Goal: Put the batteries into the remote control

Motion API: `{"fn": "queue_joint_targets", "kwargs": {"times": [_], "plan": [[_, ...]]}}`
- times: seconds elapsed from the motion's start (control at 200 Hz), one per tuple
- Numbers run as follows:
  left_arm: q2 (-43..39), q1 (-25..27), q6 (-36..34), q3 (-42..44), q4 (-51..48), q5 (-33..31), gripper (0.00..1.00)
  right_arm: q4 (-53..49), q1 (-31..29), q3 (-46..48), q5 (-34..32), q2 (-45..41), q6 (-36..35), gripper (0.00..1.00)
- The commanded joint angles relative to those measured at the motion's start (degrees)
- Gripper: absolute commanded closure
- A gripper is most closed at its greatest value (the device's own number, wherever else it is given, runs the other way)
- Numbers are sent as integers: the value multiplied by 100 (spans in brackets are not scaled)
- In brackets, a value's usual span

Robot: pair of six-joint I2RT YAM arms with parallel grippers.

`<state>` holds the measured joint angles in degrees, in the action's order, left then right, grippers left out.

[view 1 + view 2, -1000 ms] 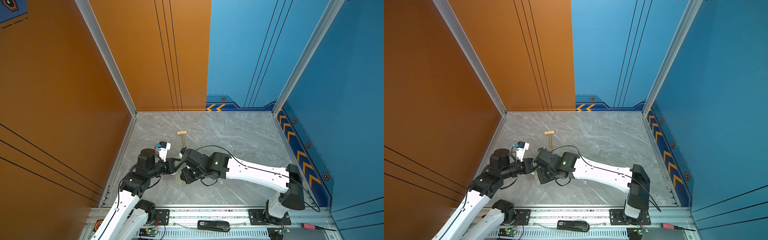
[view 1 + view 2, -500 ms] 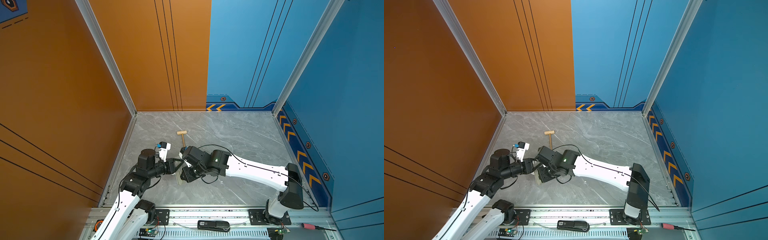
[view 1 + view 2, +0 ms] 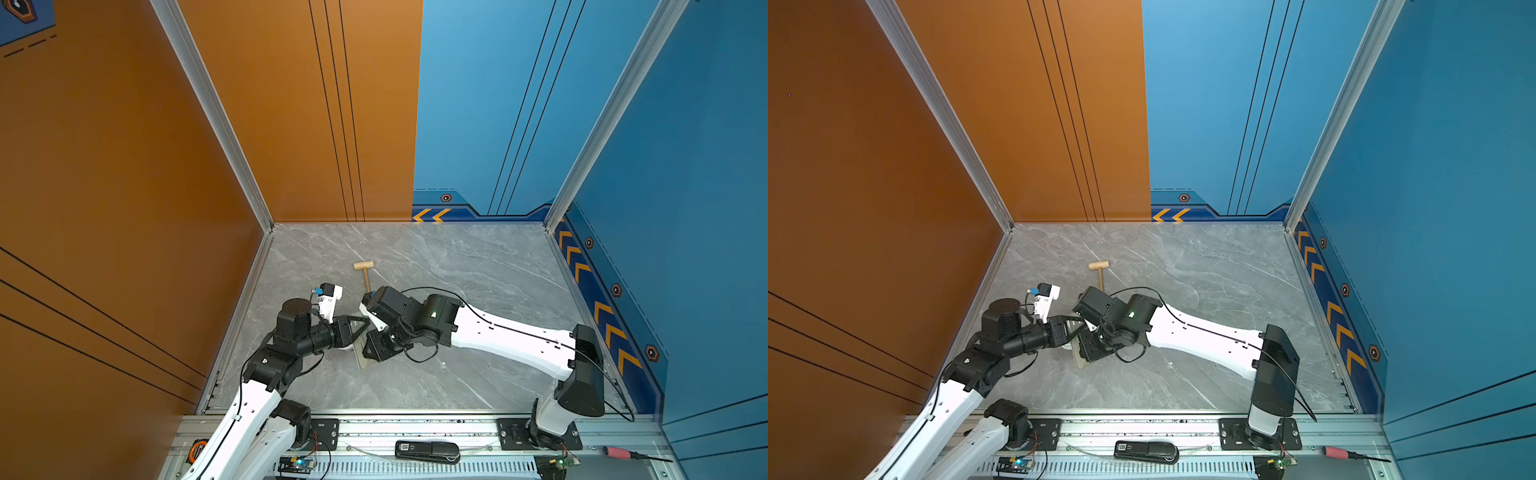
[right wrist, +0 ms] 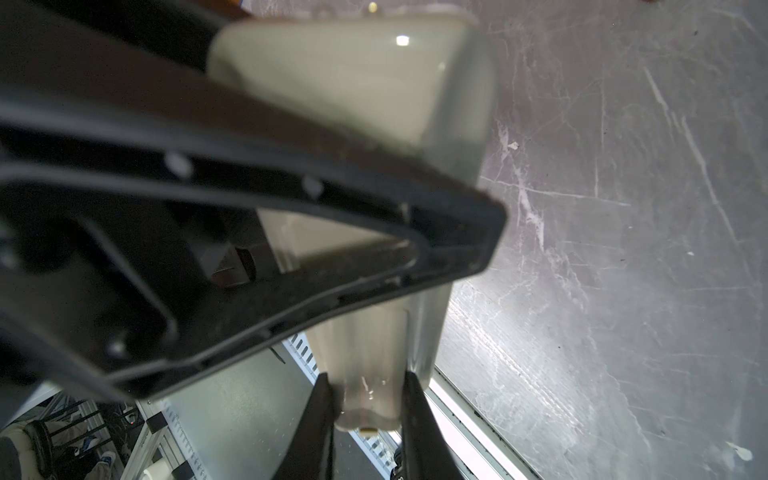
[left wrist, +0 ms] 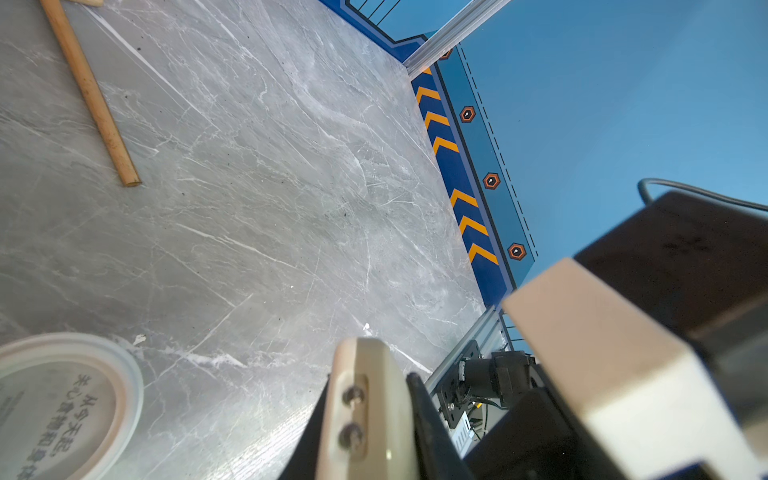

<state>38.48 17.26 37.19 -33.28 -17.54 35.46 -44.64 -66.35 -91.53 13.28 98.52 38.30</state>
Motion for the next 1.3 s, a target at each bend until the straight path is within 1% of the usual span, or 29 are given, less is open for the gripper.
{"fn": "queue_joint_targets", "kwargs": {"times": [0.0, 0.205, 0.606, 1.041, 1.297], "plan": [[-25, 109, 187, 48, 336, 560, 100, 84, 87, -138, -267, 52, -84, 92], [12, 108, 218, 49, 414, 646, 100, -1, 97, -155, -400, -10, -130, 84], [9, 132, 254, 73, 450, 716, 100, -88, 96, -165, -528, -94, -187, 72], [28, 190, 273, 93, 460, 683, 100, -88, 96, -195, -568, -120, -190, 69], [72, 202, 297, 116, 534, 691, 100, -88, 109, -179, -651, -197, -154, 62]]}}
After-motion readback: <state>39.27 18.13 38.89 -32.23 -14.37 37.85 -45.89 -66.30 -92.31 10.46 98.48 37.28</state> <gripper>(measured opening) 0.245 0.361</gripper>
